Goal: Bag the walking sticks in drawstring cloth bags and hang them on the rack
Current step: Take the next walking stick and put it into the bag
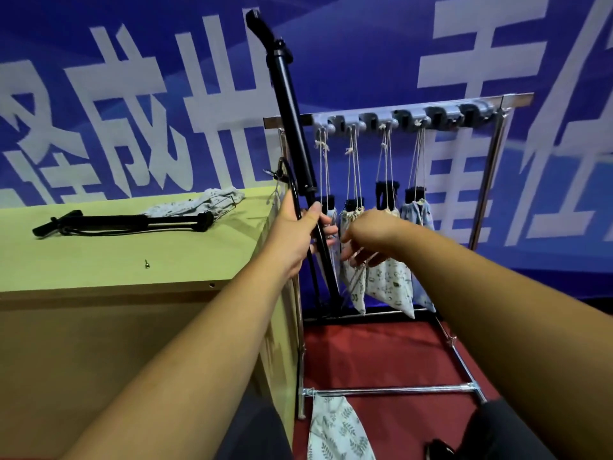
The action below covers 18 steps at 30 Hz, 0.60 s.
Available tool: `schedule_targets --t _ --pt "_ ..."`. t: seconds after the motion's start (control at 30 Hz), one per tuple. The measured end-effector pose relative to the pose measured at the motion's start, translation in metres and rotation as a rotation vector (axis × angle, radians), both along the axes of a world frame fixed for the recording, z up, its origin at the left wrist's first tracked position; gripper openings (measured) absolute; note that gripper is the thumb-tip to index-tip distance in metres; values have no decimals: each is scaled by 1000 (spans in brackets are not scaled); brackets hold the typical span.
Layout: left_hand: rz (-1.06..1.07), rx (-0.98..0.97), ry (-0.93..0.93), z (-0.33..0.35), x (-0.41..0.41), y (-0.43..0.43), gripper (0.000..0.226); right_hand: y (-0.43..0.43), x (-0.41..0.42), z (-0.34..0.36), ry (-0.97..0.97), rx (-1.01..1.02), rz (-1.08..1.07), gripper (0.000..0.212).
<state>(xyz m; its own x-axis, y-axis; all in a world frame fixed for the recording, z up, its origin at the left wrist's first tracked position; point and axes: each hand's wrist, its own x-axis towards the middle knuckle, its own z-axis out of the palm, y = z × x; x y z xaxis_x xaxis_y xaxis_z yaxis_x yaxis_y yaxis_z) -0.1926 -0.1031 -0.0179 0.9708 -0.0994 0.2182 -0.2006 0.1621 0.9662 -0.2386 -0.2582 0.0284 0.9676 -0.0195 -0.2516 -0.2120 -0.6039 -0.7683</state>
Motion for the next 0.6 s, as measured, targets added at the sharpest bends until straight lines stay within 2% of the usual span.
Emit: schedule_targets --t 0.07,0.1,0.2,0.33,0.43,0.47,0.6 --pt "-9 -5 -3 -2 1 -1 39 -3 3 0 -42 -103 -43 25" --pt "-13 -5 -8 -4 1 -2 38 -4 7 0 -82 -89 -82 28" --pt "-23 -13 -33 -11 3 -5 32 -6 23 6 -276 136 -157 51" --pt "-73 -56 -24 -20 2 -11 36 3 34 30 -483 393 -87 44" --pt "-113 -87 10 -33 -1 -15 51 11 39 40 -540 497 -77 61" --pt "-124 -91 33 -38 -1 -15 54 12 40 40 -563 512 -98 60" --pt "-222 -110 202 -54 -2 -10 53 8 40 26 -622 665 -148 14"
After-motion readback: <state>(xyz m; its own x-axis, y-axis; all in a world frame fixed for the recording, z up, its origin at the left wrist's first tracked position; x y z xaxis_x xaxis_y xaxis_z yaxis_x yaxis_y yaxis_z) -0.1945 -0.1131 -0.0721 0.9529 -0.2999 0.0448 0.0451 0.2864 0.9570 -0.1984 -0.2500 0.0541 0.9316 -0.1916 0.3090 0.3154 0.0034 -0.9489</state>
